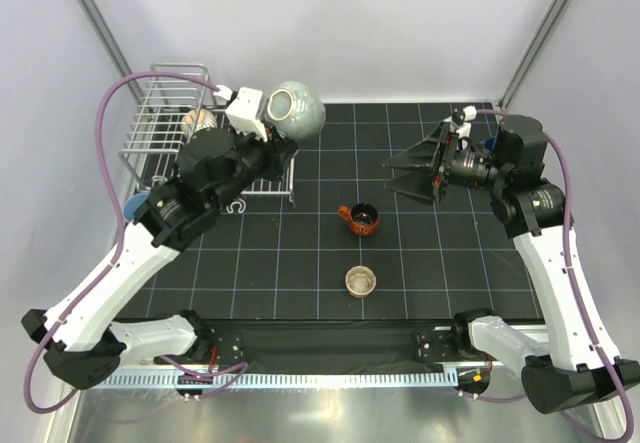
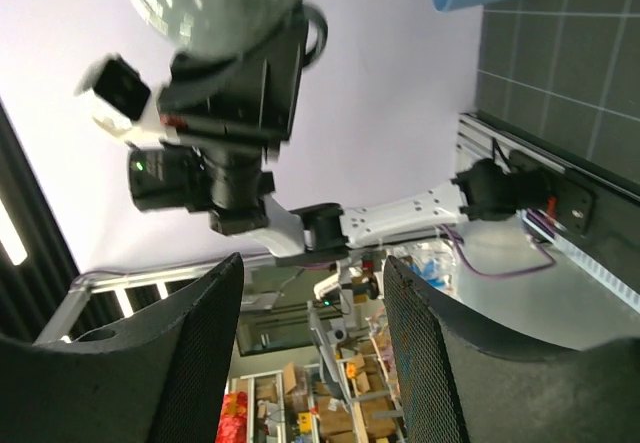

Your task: Load the cups into the dish rack

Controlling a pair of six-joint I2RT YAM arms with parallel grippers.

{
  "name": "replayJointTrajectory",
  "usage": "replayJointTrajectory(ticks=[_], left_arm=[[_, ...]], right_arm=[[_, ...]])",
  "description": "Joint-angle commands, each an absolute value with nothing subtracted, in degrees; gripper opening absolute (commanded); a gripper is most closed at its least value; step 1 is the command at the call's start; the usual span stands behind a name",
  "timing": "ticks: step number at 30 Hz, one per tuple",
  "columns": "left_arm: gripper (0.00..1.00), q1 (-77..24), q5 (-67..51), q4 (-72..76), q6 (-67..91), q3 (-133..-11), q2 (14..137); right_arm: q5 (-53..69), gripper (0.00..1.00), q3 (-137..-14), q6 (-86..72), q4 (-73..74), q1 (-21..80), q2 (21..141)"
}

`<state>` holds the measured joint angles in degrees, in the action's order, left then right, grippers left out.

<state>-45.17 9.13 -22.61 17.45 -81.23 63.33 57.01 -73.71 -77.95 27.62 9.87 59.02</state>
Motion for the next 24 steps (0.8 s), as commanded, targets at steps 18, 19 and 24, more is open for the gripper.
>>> replayJointTrajectory(ticks=[18, 19, 24], left_arm=[[0.0, -25.93, 22.05, -16.44, 16.61, -83.58, 87.08], [0.0, -25.75, 23.1, -15.65, 16.35, -83.58, 88.06], [0.0, -23.03, 26.28, -11.52, 16.7, -84.81, 95.78]], right_arm=[[62.41, 0.6, -82.09, -56.52, 55.98, 9.84, 57.12], [62.05, 0.6, -82.18, -55.9, 56.33, 9.67, 57.56], [61.88, 0.6, -83.67, -56.43, 55.98, 7.57, 60.37]])
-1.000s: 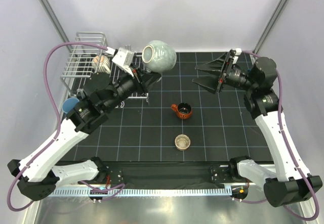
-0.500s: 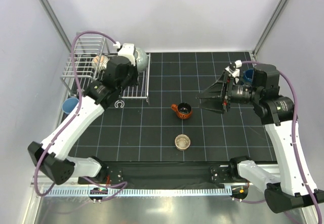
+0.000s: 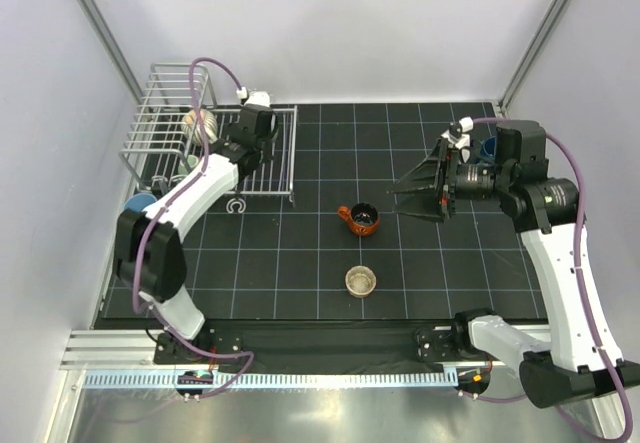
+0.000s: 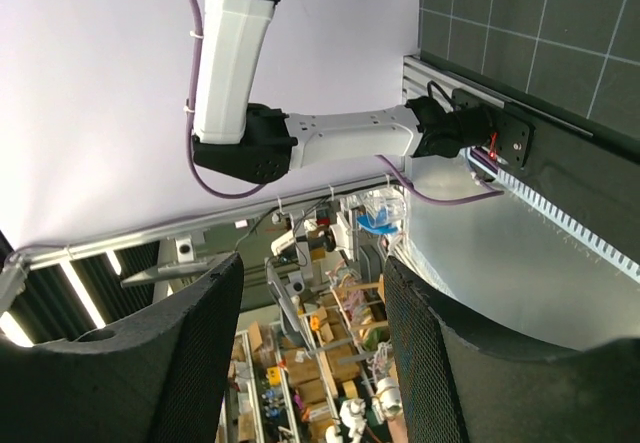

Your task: Load the cups into the dish rack

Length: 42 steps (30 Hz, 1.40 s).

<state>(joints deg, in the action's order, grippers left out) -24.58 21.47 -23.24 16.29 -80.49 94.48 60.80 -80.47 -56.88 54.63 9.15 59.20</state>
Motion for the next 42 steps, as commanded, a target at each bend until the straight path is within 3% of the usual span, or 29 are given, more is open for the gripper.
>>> replayJointTrajectory(ticks=[1, 17, 42], left_arm=[[0.0, -22.51, 26.28, -10.3, 17.4, -84.81, 96.84], [0.0, -16.26, 29.97, -9.22, 19.6, -100.97, 118.02], [0.0, -13.18, 37.79, -20.56, 23.38, -111.88, 127.18]], right_arm=[[61.79, 0.6, -84.45, -55.03, 57.03, 7.12, 60.73], [61.61, 0.6, -86.48, -50.98, 62.14, 0.79, 64.95], [62.4, 0.6, -85.69, -49.4, 61.96, -2.37, 67.76]])
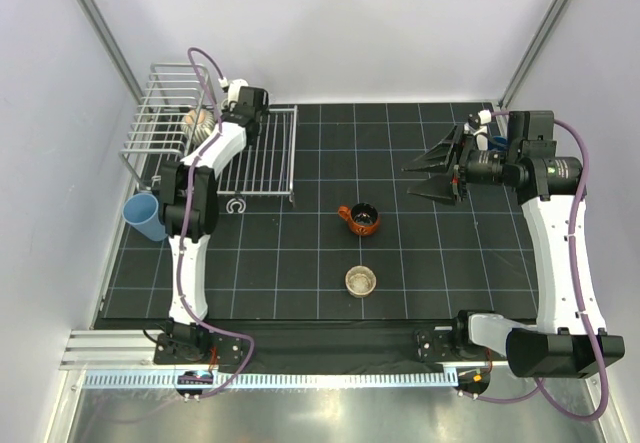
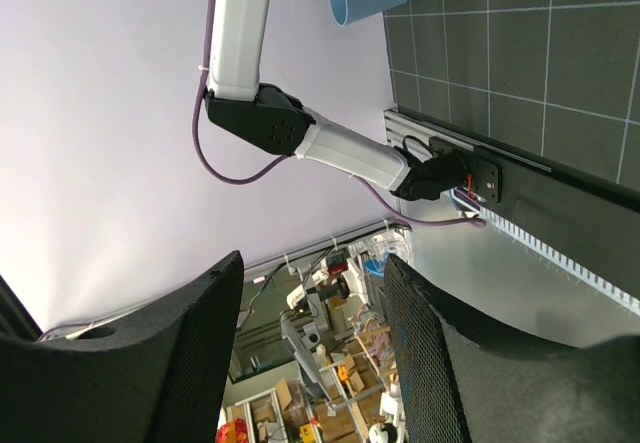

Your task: Load the cups into the dish rack

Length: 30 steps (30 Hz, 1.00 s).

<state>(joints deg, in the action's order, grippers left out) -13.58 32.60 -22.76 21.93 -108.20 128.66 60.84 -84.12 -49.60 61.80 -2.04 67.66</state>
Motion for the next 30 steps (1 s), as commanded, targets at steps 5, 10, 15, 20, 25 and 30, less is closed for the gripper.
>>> replayJointTrajectory(ticks=[5, 10, 15, 20, 25, 30], left_arm=[[0.0, -11.87, 36.48, -21.27, 25.05, -111.36, 126.83], [0.0, -11.25, 35.33, -21.62, 25.49, -111.45, 127.44], [0.0, -11.08, 33.93, -22.41, 25.66, -111.97, 127.97], [0.08, -11.07, 32.78, -23.9, 26.8, -112.24, 128.32], [0.21, -11.08, 31.82, -24.7, 26.98, -112.24, 128.41], [0.49, -11.16, 31.03, -26.54, 27.33, -113.81, 128.15]], right_arm=[[62.4, 0.6, -85.52, -49.48, 61.96, -2.72, 67.59], [62.31, 0.6, -85.34, -49.39, 61.79, -2.81, 67.41], [62.14, 0.6, -84.64, -49.66, 61.7, -2.81, 67.15], [61.88, 0.6, -84.73, -49.83, 61.61, -2.81, 66.97], [61.96, 0.6, -84.81, -49.75, 61.44, -2.81, 66.71], [61.61, 0.6, -85.16, -49.92, 61.35, -2.81, 66.88]])
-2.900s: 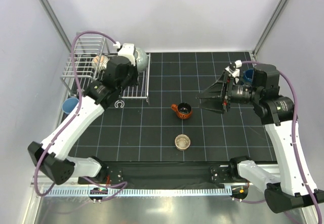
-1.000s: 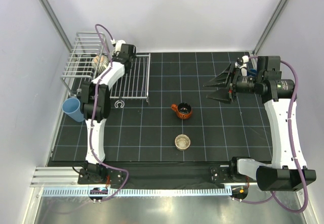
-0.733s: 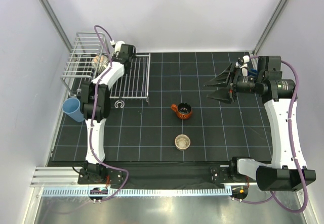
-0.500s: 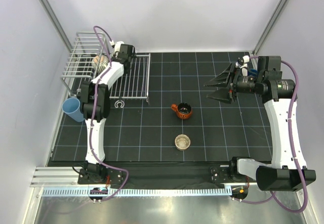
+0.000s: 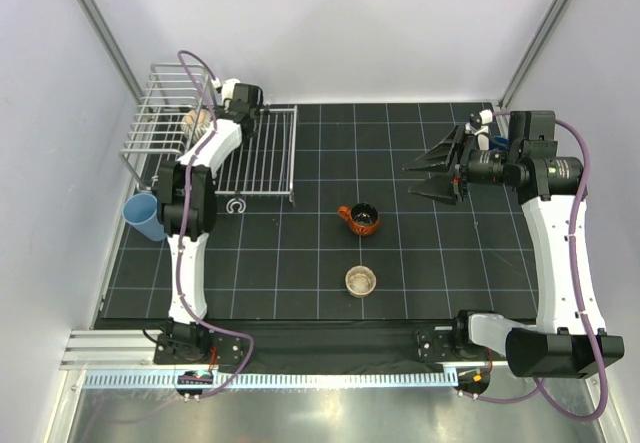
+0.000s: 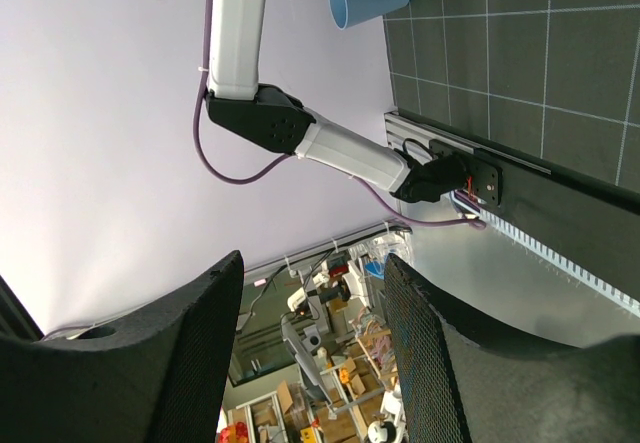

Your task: Load the cups into the dish rack

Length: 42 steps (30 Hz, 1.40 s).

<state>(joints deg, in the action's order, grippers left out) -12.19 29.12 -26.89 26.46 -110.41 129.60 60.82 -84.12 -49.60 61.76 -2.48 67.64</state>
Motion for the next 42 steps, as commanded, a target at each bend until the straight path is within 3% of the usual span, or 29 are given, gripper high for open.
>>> replayJointTrajectory(ticks=[1, 3, 10, 20, 26, 30, 34, 42], left_arm=[[0.51, -11.08, 31.03, -26.89, 27.25, -114.08, 128.14], [0.57, -11.07, 30.76, -27.77, 27.25, -114.78, 127.53], [0.59, -12.48, 27.08, -30.41, 28.91, -114.26, 122.45], [0.59, -22.66, 23.11, -31.2, 36.83, -101.87, 107.86], [0.61, -31.98, 20.75, -30.67, 37.97, -93.7, 95.9], [0.61, -32.7, 10.22, -30.5, 35.6, -89.31, 88.52], [0.61, -32.7, -4.16, -27.16, 29.72, -82.98, 79.13], [0.64, -32.43, -13.71, -21.8, 25.15, -66.81, 66.72]], right_arm=[[61.52, 0.6, -85.34, -49.83, 61.35, -2.81, 66.97], [61.52, 0.6, -85.78, -49.92, 61.17, -2.81, 67.15], [61.0, 0.6, -87.36, -49.75, 61.08, -2.81, 67.5], [56.09, 0.6, -93.6, -44.05, 67.21, -2.81, 69.26], [44.84, 0.6, -96.33, -38.32, 70.93, -2.81, 71.72], [36.58, 0.6, -96.68, -40.25, 68.82, -2.81, 73.38], [20.89, 0.61, -98.87, -40.69, 68.56, -2.81, 76.81], [-2.44, 0.61, -103.7, -42.62, 63.02, -4.3, 90.24]])
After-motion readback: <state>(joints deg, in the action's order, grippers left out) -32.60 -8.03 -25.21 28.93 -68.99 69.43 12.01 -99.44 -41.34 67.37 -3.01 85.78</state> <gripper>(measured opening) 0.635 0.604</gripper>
